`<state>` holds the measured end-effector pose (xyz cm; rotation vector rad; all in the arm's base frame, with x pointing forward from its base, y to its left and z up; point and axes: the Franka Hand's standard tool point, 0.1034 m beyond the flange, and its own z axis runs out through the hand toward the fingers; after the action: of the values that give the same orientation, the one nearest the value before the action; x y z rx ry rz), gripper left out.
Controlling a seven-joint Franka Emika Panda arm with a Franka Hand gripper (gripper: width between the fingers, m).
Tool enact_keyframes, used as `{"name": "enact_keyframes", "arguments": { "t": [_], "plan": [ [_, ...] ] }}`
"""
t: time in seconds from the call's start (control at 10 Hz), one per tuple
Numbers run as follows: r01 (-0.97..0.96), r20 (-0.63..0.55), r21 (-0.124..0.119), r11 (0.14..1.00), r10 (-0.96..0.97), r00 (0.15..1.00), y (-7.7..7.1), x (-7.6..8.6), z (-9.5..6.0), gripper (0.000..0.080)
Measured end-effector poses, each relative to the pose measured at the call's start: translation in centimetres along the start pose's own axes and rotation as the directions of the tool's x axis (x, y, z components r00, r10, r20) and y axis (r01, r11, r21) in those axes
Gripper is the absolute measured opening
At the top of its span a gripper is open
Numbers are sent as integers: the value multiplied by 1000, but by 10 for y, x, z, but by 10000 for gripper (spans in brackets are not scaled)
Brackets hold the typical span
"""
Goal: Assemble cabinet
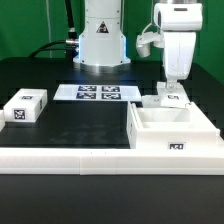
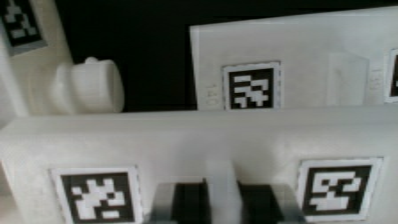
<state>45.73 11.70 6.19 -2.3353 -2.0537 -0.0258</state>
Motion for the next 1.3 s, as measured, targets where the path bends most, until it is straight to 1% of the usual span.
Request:
{"name": "enact_keyframes", "arguments": {
  "t": [0.2,0.3,0.4,0.9,1.1,1.2,1.3],
  "plan": [
    [40,-1,0,999,-40,999,3,-1,1,70],
    [73,-1,6,997,-73,997,10,-1,1,70],
    [70,-3,3,998,-70,998,15,0,2,70],
    [67,-4,2,998,-67,998,16,0,2,70],
    [30,-12,-13,999,-31,999,37,1,1,70],
    [32,-12,-11,999,-32,999,43,1,1,70],
    [30,-12,-12,999,-31,999,43,1,1,70]
  ]
}}
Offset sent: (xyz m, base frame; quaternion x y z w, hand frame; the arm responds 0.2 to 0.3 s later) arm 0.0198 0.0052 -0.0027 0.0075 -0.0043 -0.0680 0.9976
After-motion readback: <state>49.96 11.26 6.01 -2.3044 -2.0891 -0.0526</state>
